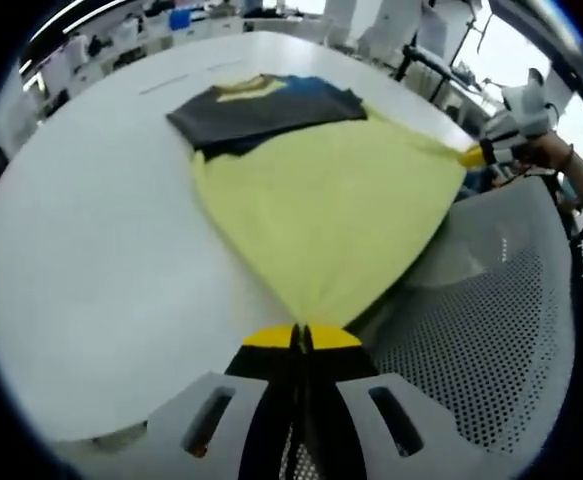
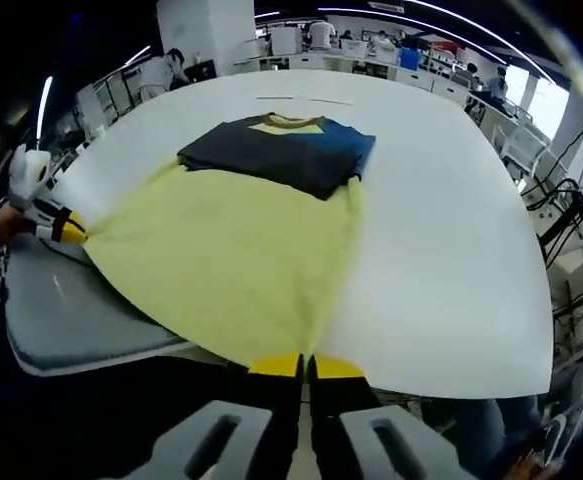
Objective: Fold the garment on the visible template until the final outline fits inside the template.
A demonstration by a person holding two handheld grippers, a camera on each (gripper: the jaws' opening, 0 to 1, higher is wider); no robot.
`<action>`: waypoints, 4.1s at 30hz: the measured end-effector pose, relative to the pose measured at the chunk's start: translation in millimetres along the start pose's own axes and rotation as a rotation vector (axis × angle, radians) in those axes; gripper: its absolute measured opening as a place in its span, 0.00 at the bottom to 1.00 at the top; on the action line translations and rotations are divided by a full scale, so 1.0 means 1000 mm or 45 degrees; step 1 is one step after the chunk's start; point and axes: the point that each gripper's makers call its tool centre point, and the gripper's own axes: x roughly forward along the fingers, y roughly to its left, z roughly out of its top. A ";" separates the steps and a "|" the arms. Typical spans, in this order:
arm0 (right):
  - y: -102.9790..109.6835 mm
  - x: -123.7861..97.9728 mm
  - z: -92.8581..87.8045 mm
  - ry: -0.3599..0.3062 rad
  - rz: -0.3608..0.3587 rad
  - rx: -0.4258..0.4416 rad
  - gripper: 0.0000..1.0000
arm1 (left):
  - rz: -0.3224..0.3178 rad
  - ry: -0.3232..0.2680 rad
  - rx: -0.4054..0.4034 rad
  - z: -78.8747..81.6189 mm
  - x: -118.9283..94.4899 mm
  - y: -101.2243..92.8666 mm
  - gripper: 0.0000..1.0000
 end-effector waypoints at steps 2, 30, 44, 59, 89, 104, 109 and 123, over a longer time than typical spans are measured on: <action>0.001 -0.003 -0.002 0.004 0.001 -0.004 0.00 | -0.005 -0.003 -0.028 -0.003 -0.004 -0.003 0.00; -0.009 -0.043 0.066 -0.188 -0.018 -0.068 0.00 | 0.056 -0.158 -0.023 0.063 -0.049 0.013 0.00; -0.010 -0.056 0.112 -0.284 -0.034 -0.136 0.00 | 0.095 -0.257 -0.009 0.104 -0.064 0.032 0.00; -0.024 -0.060 0.170 -0.394 -0.064 -0.219 0.00 | 0.196 -0.404 -0.004 0.159 -0.075 0.059 0.00; -0.069 -0.018 0.287 -0.625 -0.216 -0.226 0.00 | 0.440 -0.758 -0.046 0.274 -0.064 0.136 0.00; -0.092 0.060 0.307 -0.576 -0.196 -0.133 0.00 | 0.467 -0.726 -0.156 0.281 0.022 0.188 0.00; -0.099 0.090 0.304 -0.538 -0.194 -0.084 0.00 | 0.490 -0.703 -0.179 0.282 0.047 0.200 0.00; -0.107 0.155 0.294 -0.443 -0.179 -0.006 0.00 | 0.540 -0.626 -0.273 0.264 0.107 0.226 0.00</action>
